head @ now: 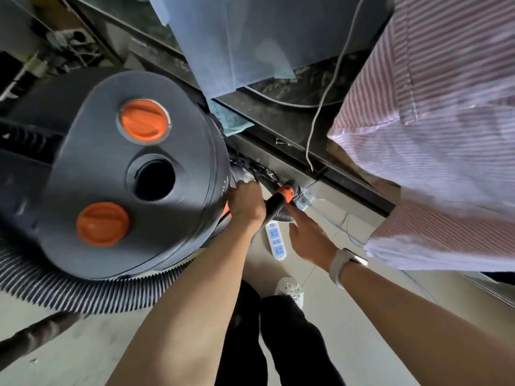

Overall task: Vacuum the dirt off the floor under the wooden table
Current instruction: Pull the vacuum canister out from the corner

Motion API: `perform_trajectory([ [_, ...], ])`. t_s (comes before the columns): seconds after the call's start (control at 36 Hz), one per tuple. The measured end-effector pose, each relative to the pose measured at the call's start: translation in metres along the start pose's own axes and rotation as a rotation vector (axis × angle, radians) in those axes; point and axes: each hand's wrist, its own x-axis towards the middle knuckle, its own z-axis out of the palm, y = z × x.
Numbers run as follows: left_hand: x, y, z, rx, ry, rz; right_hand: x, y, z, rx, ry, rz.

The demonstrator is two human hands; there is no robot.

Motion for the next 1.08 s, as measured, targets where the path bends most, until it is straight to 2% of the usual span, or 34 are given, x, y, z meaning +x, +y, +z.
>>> perform_trajectory([
  [0.14,-0.038,0.002,-0.011,-0.134,0.021,0.006,-0.016,-0.004,-0.002,0.15,0.207,0.02],
  [0.25,-0.072,-0.01,-0.03,-0.271,0.046,0.0,-0.031,-0.016,-0.009,0.179,0.274,-0.023],
  [0.36,-0.107,-0.028,-0.057,-0.366,0.082,0.031,-0.054,-0.037,-0.018,0.172,0.177,-0.163],
  [0.53,-0.158,-0.055,-0.089,-0.418,0.15,0.021,-0.079,-0.085,-0.023,-0.013,-0.01,-0.339],
  [0.64,-0.181,-0.064,-0.103,-0.461,0.203,0.013,-0.081,-0.11,-0.024,-0.181,-0.045,-0.425],
  [0.72,-0.197,-0.081,-0.114,-0.505,0.232,0.035,-0.081,-0.124,-0.023,-0.288,-0.058,-0.566],
  [0.83,-0.215,-0.108,-0.12,-0.559,0.212,0.111,-0.085,-0.146,-0.032,-0.415,0.045,-0.688],
  [0.97,-0.214,-0.141,-0.112,-0.561,0.154,0.151,-0.096,-0.169,-0.056,-0.39,0.209,-0.626],
  [1.08,-0.209,-0.154,-0.103,-0.559,0.139,0.126,-0.103,-0.179,-0.064,-0.451,0.211,-0.564],
])
